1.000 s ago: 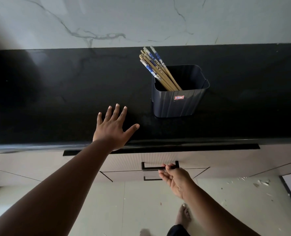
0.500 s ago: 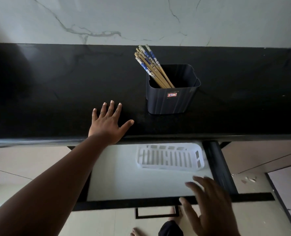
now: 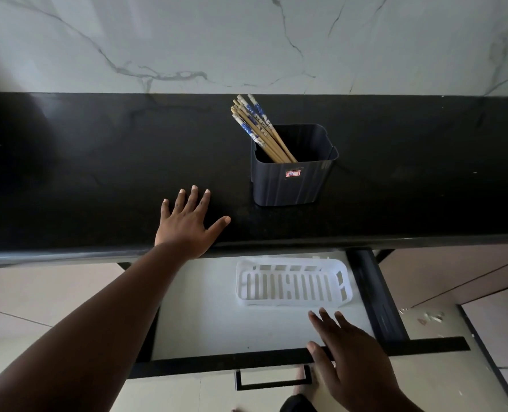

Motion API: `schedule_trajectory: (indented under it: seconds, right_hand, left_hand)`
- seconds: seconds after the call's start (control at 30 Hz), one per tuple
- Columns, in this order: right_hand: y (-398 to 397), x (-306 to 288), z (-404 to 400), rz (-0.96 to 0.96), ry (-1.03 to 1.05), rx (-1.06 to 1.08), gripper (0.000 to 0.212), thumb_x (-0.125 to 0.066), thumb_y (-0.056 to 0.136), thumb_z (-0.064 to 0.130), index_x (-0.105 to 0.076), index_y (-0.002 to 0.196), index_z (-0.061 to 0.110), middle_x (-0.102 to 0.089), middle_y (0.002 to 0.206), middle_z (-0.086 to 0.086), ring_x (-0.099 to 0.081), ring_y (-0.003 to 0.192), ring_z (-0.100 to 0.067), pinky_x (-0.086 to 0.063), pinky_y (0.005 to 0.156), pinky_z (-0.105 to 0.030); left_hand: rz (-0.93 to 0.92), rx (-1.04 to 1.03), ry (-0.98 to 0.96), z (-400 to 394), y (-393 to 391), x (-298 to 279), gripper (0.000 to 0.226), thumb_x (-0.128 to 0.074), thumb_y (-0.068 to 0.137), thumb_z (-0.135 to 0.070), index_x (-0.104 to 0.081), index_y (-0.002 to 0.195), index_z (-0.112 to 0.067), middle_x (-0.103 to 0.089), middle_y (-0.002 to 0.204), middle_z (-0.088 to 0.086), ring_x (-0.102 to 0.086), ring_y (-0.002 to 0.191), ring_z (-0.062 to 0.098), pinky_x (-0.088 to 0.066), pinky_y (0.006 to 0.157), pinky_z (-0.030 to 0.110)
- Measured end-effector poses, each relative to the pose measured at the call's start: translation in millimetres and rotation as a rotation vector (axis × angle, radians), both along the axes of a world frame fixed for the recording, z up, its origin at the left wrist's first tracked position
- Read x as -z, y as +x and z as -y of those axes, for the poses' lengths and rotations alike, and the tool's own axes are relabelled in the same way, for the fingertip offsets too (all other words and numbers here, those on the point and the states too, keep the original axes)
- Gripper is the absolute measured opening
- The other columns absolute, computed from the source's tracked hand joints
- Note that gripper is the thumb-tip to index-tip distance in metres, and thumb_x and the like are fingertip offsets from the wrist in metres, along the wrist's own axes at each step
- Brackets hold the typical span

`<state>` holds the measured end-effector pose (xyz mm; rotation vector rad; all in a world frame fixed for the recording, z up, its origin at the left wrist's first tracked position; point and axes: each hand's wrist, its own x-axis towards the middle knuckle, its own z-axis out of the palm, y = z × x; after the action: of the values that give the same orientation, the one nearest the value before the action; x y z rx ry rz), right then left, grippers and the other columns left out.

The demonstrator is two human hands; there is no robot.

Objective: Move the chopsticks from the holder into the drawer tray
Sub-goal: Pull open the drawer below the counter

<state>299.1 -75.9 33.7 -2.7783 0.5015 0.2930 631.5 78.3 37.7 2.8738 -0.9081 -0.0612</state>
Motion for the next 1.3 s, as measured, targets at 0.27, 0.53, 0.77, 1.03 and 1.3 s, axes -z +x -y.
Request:
schedule_trajectory:
  seconds: [0.27,0.53,0.77,1.03,1.3]
  right_hand:
    - [36,-21,22,-0.446,0.367,0.163,0.046,-0.045,0.079,0.075,-0.066,0.088,0.035,-0.067,0.085,0.017,-0.061,0.083,0.0,-0.042,0.068,-0.021]
    - [88,13,25,-0.137,0.043,0.006,0.042,-0.052,0.09,0.053,-0.058,0.127,0.034,-0.061,0.129,0.007,-0.056,0.116,-0.016,-0.041,0.094,-0.032]
    - [73,52,6,-0.224,0.045,-0.153,0.054,-0.043,0.091,0.003,-0.055,0.132,0.035,-0.064,0.122,0.006,-0.062,0.11,-0.019,-0.05,0.09,-0.029]
    - [75,61,-8,-0.31,0.153,-0.225,0.049,-0.043,0.093,0.004,-0.059,0.13,0.033,-0.059,0.135,0.005,-0.055,0.122,-0.018,-0.044,0.097,-0.029]
    - [80,58,-17,-0.315,0.181,-0.262,0.05,-0.045,0.091,0.001,-0.061,0.128,0.032,-0.059,0.135,0.003,-0.057,0.12,-0.02,-0.047,0.095,-0.031]
  left_hand:
    - [-0.003,0.003,-0.014,-1,2,1,0.093,-0.003,0.078,-0.084,-0.006,0.154,-0.031,0.0,0.164,-0.001,0.006,0.15,0.021,0.003,0.119,0.048]
    - [0.0,-0.003,-0.026,0,2,0,0.091,-0.006,0.079,-0.083,-0.01,0.154,-0.031,-0.003,0.164,-0.001,0.004,0.15,0.021,0.002,0.119,0.049]
    - [-0.004,-0.003,-0.027,0,0,-2,0.092,-0.004,0.078,-0.083,-0.01,0.154,-0.031,-0.004,0.164,0.0,0.003,0.15,0.021,0.002,0.119,0.05]
    - [-0.001,0.0,-0.022,0,-1,-4,0.091,-0.005,0.079,-0.082,-0.009,0.154,-0.031,-0.004,0.164,0.0,0.004,0.15,0.022,0.001,0.119,0.05]
    - [-0.002,0.001,-0.022,0,-1,-5,0.088,-0.009,0.082,-0.081,-0.01,0.154,-0.031,-0.004,0.164,0.0,0.003,0.15,0.022,0.001,0.12,0.05]
